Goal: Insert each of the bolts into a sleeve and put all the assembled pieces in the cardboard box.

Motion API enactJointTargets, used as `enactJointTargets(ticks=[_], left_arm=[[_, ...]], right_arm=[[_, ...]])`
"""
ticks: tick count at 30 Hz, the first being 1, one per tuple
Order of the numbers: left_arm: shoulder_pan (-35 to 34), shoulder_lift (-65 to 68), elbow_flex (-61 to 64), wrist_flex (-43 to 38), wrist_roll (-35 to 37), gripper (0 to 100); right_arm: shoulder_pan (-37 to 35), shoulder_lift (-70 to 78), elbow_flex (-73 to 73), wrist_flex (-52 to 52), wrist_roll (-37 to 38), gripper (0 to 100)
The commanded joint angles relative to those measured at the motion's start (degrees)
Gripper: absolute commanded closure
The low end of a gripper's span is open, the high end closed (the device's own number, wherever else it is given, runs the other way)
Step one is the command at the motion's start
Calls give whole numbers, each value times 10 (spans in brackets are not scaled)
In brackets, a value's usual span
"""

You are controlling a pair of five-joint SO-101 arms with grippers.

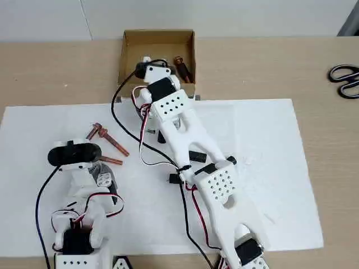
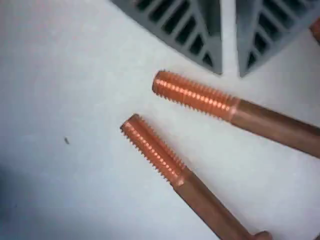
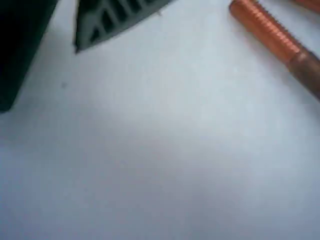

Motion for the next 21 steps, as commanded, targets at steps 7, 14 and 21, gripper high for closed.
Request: enactJointTargets(ticks=[7,14,21], left_arm=[[2,-7,-3,0,2,994],[2,-7,-3,0,2,994],[2,-7,-3,0,2,994]], right_arm=[[2,25,-4,-1,-5,833],[4,35,-4,-1,-5,834],[15,36,-4,-36,-5,834]])
